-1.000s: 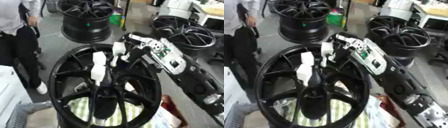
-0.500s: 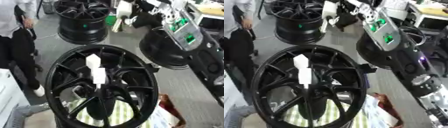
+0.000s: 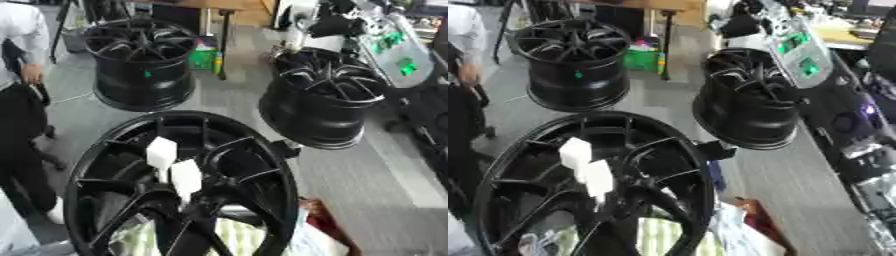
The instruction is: Pull the pin out of the wheel hub.
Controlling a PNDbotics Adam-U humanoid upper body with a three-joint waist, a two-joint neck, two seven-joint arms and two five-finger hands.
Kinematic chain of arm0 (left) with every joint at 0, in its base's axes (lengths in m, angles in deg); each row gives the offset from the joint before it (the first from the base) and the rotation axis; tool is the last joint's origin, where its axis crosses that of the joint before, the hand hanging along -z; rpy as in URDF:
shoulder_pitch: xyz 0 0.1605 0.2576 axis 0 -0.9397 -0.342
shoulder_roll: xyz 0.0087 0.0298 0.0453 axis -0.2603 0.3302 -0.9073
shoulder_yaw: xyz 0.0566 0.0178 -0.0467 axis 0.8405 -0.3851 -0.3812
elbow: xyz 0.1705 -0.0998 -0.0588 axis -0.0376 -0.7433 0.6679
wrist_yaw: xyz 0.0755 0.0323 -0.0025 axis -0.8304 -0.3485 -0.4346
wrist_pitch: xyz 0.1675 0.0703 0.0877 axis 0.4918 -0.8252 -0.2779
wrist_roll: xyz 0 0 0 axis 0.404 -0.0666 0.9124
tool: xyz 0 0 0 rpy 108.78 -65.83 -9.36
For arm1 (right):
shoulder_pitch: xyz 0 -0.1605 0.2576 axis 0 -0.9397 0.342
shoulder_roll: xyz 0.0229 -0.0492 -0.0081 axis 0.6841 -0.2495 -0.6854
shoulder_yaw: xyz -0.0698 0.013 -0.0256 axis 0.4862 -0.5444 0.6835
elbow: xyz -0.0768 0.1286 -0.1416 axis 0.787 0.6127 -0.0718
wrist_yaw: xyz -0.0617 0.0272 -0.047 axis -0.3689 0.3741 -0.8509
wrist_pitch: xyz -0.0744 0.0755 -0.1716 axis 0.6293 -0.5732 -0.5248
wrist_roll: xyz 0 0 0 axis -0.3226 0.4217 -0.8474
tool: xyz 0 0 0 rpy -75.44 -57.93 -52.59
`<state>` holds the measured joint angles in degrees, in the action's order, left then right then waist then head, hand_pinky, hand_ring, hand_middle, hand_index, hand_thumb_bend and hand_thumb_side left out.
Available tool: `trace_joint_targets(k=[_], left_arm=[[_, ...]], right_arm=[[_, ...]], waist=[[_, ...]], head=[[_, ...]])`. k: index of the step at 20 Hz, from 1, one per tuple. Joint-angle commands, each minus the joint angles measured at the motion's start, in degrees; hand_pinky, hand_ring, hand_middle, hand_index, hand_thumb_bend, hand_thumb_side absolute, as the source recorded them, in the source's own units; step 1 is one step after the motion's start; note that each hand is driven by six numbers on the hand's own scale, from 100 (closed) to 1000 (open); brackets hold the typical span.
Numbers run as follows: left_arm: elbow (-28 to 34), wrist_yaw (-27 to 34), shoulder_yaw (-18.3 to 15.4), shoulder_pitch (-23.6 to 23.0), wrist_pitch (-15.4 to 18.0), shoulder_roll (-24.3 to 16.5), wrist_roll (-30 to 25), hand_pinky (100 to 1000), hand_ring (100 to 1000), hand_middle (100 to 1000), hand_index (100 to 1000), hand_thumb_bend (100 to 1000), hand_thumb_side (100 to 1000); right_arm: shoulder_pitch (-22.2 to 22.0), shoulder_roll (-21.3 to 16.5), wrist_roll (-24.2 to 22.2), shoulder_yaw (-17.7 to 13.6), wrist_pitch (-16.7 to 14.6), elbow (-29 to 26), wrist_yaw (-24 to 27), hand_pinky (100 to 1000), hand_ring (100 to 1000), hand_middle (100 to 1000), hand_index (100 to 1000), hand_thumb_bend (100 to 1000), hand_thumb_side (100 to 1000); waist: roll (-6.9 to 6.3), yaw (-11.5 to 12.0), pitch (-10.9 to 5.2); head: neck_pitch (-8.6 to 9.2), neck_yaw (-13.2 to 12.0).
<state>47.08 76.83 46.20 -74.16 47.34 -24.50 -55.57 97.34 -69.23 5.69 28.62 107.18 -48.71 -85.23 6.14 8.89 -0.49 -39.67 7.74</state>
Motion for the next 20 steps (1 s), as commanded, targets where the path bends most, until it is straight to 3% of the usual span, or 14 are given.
trace_joint_targets(k=[1,4,9,13,20], left_arm=[[1.0,-0.4,-0.2,0.4,0.2,-0.7,0.1,857,844,639,827,197,622],[1.0,-0.5,-0.1,0.6,0.2,-0.8,0.0,858,844,639,827,195,623],[1.0,-0.6,0.1,1.0,0.4,-0.9,-0.2,858,844,641,827,194,623],[1.0,-0.5,0.3,1.5,0.7,-0.9,-0.5,859,844,643,827,193,621],[1.0,-0.6,0.7,2.1,1.0,-1.1,-1.0,861,844,644,827,191,619]], right_arm=[[-0.9,-9.1,2.0,-3.0,-0.6,3.3,1.3,699,613,328,444,100,100],[-4.9,-14.6,3.8,-4.8,-1.4,8.1,0.7,708,616,329,446,100,100],[-11.7,-20.1,6.5,-8.0,-3.3,15.5,1.3,739,617,329,447,100,100],[-14.9,-22.5,7.9,-9.7,-4.8,19.8,2.2,758,621,329,447,100,100],[-19.8,-25.1,10.3,-10.0,-8.0,29.8,1.2,781,636,335,455,100,100]], waist=[[-0.19,-0.2,-0.19],[-0.19,-0.2,0.22],[-0.29,-0.1,0.95],[-0.35,-0.2,1.41],[-0.52,-0.2,1.96]], head=[[0.20,-2.2],[-0.11,-3.9],[-0.69,-5.3],[-1.67,-6.7],[-2.06,-7.5]])
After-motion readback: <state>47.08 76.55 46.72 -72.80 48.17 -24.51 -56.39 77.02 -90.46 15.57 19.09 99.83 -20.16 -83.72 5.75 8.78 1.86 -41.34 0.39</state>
